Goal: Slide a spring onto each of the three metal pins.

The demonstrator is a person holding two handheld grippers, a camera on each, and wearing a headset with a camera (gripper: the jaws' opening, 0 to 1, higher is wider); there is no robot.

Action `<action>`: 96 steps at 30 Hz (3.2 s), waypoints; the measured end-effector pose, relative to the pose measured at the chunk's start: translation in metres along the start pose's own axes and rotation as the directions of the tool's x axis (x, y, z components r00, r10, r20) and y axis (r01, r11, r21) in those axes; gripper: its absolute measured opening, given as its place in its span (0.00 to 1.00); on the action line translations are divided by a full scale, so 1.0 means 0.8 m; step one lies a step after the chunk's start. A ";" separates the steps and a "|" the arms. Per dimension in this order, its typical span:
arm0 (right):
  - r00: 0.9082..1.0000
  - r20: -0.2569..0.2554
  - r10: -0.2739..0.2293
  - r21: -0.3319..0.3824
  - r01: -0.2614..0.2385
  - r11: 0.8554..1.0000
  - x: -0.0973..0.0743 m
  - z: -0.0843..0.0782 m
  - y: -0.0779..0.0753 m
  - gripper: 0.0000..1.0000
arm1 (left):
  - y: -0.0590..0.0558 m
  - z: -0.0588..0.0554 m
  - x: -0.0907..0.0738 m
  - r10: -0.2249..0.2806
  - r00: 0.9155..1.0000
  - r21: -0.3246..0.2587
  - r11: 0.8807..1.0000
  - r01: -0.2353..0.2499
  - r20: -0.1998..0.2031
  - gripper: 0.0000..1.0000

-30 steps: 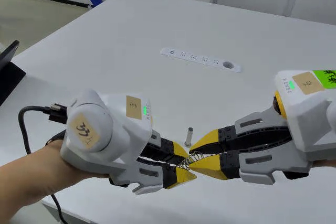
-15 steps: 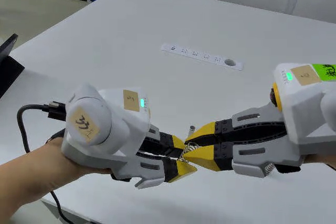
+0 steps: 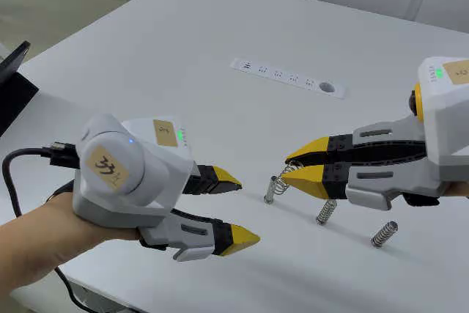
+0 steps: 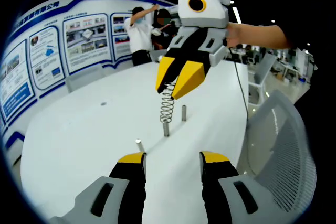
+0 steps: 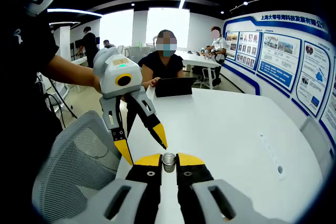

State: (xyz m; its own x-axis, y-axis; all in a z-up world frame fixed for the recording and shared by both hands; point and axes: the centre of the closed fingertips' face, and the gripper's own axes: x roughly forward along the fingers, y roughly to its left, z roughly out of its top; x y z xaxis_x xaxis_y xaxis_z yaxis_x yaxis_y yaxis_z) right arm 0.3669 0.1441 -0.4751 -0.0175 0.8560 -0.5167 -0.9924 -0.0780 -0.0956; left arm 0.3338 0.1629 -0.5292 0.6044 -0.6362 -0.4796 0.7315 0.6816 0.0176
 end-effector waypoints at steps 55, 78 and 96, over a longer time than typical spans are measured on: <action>0.960 -0.221 -0.171 0.173 0.211 0.962 0.104 -0.126 -0.088 0.11 | 0.028 -0.054 -0.023 0.115 0.993 -0.121 0.986 -0.113 0.007 1.00; 0.943 -0.281 -0.178 0.195 0.237 0.952 0.113 -0.160 -0.090 0.11 | 0.016 -0.065 -0.028 0.114 0.993 -0.135 0.984 -0.116 -0.022 1.00; 0.949 -0.151 -0.278 0.226 0.307 0.925 0.055 -0.112 -0.095 0.21 | 0.014 -0.037 -0.018 0.105 0.994 -0.125 0.987 -0.104 0.001 1.00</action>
State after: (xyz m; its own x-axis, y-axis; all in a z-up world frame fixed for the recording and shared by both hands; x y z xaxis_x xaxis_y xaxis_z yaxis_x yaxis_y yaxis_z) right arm 0.4528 0.1421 -0.5664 0.2775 0.7569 -0.5917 -0.9506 0.3056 -0.0549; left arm 0.3239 0.1906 -0.5479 0.6779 -0.5616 -0.4744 0.6196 0.7838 -0.0425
